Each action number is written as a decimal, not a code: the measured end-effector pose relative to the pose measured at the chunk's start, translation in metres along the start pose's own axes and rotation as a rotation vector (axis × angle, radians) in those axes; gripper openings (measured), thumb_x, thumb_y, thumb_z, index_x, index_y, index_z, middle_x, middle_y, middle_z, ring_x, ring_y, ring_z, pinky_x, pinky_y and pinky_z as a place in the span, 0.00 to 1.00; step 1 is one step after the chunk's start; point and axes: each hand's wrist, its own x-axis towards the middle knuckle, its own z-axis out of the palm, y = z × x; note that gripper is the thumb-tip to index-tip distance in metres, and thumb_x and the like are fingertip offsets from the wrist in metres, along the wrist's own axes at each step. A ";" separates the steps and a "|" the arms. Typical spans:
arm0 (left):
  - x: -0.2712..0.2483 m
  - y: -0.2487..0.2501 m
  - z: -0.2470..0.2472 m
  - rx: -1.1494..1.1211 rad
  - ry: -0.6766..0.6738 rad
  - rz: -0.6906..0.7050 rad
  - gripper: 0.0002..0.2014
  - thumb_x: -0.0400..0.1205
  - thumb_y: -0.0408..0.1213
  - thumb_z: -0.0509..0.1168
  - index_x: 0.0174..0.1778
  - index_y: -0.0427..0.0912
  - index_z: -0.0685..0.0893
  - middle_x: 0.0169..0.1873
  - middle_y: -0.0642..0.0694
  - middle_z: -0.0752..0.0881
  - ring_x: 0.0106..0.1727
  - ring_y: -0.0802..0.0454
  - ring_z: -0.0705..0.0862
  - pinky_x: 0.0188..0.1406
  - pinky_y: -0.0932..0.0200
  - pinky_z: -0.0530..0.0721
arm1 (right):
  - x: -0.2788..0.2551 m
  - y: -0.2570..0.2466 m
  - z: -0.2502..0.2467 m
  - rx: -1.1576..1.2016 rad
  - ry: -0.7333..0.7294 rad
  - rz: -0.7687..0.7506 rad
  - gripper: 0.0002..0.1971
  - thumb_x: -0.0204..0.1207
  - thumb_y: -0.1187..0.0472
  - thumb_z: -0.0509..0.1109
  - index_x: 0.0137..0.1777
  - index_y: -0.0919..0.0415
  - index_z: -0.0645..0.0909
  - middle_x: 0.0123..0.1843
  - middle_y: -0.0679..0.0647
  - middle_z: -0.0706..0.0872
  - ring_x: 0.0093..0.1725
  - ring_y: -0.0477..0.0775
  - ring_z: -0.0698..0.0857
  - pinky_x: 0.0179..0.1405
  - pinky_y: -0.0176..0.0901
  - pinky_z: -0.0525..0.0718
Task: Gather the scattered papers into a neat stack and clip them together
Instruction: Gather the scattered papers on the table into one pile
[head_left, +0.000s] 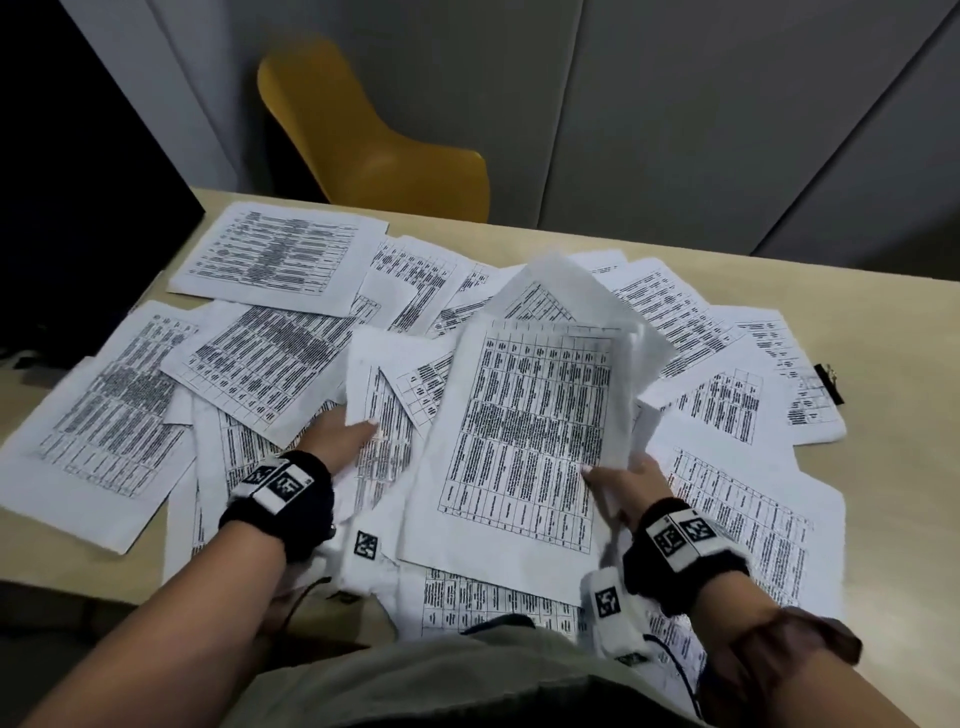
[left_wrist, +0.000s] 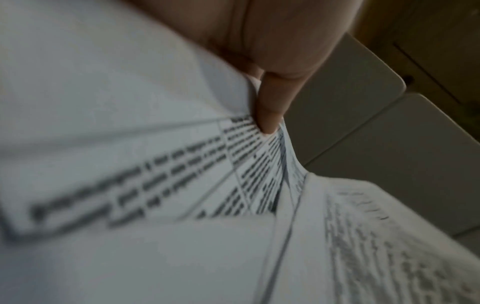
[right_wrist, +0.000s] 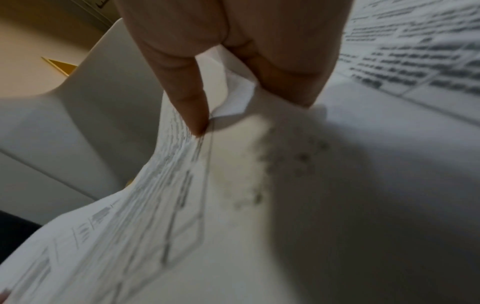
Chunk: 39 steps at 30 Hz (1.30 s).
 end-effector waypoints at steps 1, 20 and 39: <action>0.000 0.001 0.002 -0.040 -0.034 -0.007 0.17 0.84 0.36 0.60 0.68 0.35 0.75 0.61 0.40 0.82 0.56 0.46 0.77 0.55 0.57 0.72 | -0.001 0.000 0.002 0.058 -0.026 -0.010 0.20 0.71 0.74 0.70 0.61 0.64 0.71 0.36 0.58 0.79 0.28 0.52 0.78 0.17 0.36 0.79; 0.032 -0.059 -0.008 -0.198 -0.222 -0.101 0.49 0.48 0.51 0.85 0.65 0.38 0.76 0.61 0.36 0.85 0.62 0.38 0.83 0.66 0.37 0.75 | -0.002 -0.003 0.010 0.401 0.002 -0.074 0.20 0.78 0.68 0.64 0.70 0.63 0.70 0.55 0.63 0.88 0.42 0.53 0.87 0.39 0.38 0.86; -0.001 -0.036 -0.014 -0.127 -0.202 -0.126 0.10 0.77 0.29 0.68 0.44 0.30 0.73 0.43 0.27 0.84 0.38 0.38 0.84 0.43 0.40 0.84 | -0.001 -0.015 -0.019 0.289 0.051 -0.173 0.04 0.79 0.66 0.64 0.51 0.59 0.75 0.36 0.54 0.82 0.29 0.50 0.80 0.21 0.34 0.80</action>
